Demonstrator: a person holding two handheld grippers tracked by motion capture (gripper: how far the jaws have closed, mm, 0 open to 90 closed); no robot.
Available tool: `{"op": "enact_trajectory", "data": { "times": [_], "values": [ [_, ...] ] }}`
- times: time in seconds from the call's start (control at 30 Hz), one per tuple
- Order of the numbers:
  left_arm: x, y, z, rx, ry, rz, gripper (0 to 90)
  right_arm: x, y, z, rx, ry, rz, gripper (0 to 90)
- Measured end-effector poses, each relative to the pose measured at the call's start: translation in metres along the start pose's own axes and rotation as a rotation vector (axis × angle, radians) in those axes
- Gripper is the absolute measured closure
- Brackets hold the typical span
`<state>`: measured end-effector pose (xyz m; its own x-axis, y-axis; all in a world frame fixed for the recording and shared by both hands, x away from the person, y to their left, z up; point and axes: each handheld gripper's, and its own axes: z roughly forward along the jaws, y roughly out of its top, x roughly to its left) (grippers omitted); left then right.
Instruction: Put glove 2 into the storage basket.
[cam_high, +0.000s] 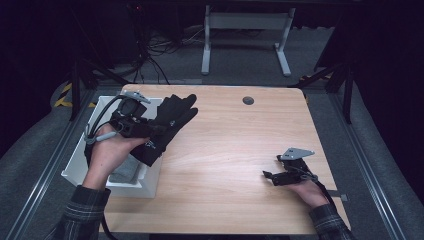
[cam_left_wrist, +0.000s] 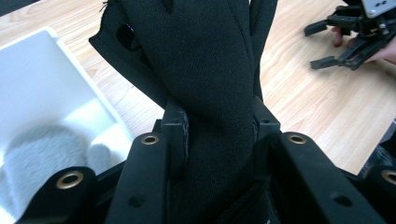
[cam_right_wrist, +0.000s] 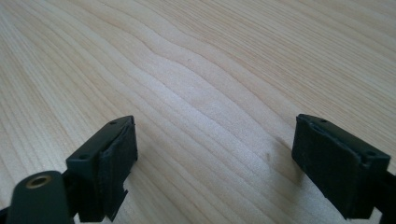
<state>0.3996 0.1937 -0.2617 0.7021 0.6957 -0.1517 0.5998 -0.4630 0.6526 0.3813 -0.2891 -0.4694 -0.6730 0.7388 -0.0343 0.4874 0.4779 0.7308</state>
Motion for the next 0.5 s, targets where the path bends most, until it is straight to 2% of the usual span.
{"op": "enact_trajectory", "data": {
  "times": [0.5],
  "values": [
    [0.031, -0.026, -0.021, -0.021, 0.089, -0.085, 67.8, 0.000, 0.000, 0.000, 0.000, 0.000, 0.000, 14.8]
  ]
}}
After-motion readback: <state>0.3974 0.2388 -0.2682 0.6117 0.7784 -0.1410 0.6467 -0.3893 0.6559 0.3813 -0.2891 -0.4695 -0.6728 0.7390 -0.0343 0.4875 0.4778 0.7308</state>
